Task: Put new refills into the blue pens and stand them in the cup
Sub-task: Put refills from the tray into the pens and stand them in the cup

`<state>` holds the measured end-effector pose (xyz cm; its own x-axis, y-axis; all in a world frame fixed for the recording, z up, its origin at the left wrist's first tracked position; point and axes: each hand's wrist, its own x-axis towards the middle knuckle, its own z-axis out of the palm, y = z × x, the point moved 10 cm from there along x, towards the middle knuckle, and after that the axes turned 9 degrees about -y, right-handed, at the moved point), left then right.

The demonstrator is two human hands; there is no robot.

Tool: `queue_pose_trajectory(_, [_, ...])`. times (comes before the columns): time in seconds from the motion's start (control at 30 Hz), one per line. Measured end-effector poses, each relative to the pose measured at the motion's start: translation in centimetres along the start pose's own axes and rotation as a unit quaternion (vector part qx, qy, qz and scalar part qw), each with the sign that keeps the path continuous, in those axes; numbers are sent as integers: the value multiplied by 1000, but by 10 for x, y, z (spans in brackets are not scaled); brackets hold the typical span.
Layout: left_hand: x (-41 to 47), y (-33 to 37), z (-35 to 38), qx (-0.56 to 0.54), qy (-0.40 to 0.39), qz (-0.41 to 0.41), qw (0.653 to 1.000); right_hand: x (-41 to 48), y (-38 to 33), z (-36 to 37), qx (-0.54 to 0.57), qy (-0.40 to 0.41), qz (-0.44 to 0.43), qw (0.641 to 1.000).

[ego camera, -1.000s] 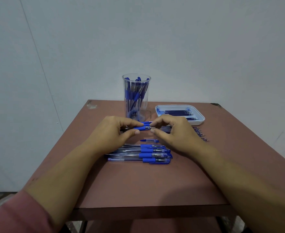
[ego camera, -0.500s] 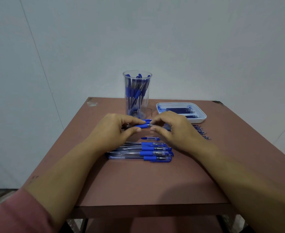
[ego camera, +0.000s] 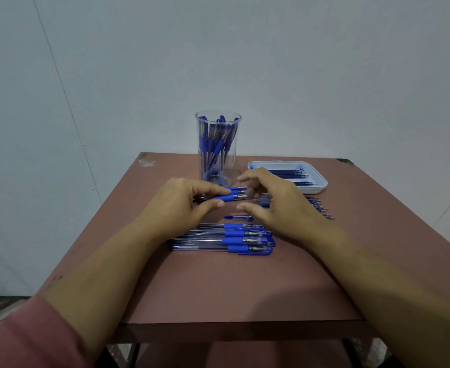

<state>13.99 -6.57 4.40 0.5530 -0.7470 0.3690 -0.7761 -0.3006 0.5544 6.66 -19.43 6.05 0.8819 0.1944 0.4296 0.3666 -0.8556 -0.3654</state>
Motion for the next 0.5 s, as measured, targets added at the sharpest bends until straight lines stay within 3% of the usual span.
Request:
queue_pose_trajectory(0.1, [0, 1, 0, 4, 0, 4, 1000, 2, -4, 1, -42, 7, -20, 999])
queue_pose_trajectory(0.5, [1, 1, 2, 15, 3, 11, 1000, 4, -4, 1, -39, 15, -17, 999])
